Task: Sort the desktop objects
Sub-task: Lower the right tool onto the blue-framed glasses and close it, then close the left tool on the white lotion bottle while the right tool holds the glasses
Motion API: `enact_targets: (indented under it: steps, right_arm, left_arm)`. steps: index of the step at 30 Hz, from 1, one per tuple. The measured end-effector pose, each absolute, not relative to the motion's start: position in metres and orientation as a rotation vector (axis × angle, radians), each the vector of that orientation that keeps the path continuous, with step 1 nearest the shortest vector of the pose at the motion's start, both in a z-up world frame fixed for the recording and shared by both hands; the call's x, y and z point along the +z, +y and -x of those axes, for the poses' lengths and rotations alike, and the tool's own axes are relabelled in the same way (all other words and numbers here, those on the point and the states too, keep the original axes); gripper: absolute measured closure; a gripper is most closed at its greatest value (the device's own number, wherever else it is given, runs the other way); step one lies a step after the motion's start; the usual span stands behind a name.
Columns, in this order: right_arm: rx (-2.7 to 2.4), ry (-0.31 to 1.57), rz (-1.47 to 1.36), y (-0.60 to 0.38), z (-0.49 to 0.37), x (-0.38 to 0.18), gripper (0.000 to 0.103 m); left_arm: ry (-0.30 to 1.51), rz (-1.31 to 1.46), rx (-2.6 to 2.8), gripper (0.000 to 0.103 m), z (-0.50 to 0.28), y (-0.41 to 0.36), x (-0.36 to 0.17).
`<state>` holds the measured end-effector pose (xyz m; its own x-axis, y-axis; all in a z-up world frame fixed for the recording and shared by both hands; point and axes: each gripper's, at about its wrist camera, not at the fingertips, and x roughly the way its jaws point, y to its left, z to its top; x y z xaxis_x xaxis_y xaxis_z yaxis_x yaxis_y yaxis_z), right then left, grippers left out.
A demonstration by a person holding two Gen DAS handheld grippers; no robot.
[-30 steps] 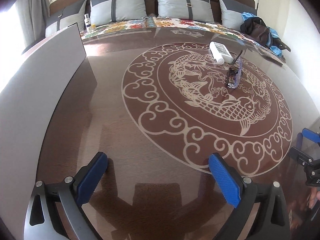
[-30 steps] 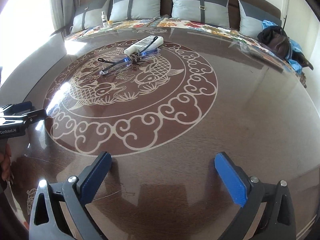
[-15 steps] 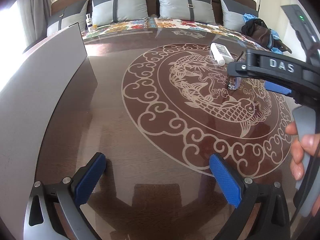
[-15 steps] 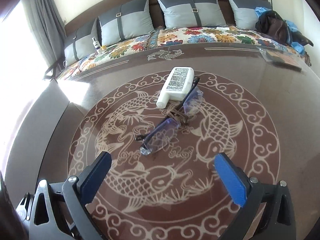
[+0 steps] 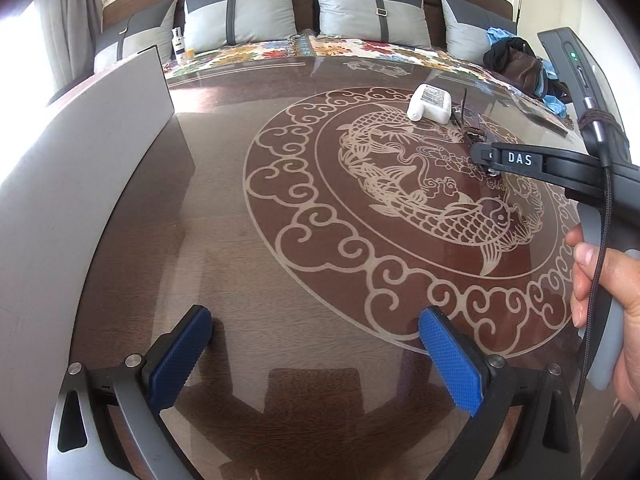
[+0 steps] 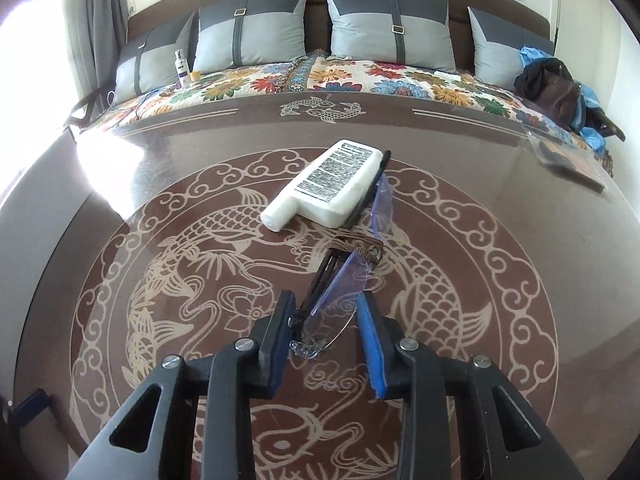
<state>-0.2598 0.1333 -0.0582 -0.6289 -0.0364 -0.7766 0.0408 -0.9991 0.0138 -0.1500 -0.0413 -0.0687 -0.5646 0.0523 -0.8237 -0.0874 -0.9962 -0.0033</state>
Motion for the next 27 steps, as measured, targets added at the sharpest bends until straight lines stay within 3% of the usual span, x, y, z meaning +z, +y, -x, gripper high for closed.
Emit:
enact_targets:
  steps: [4, 18, 20, 24, 27]
  right_arm:
    - [-2.817, 0.005, -1.337, 0.166, 0.246, -0.058, 0.078]
    - [-2.966, -0.162, -1.406, 0.305, 0.179, -0.057, 0.077]
    - [-2.951, -0.172, -1.394, 0.306, 0.176, -0.057, 0.071]
    - [-2.928, -0.213, -1.380, 0.308, 0.174, -0.058, 0.046]
    - [-2.921, -0.248, -1.367, 0.311, 0.173, -0.058, 0.044]
  left_arm:
    - [0.058, 1.425, 2.710, 0.000, 0.150, -0.041, -0.069]
    - [0.056, 1.430, 2.718, 0.000, 0.149, -0.041, -0.069]
    - [0.057, 1.436, 2.721, 0.000, 0.150, -0.040, -0.069]
    - [0.072, 1.472, 2.677, 0.000, 0.173, -0.029, -0.069]
    - [0.101, 1.484, 2.632, 0.000, 0.209, -0.005, -0.069]
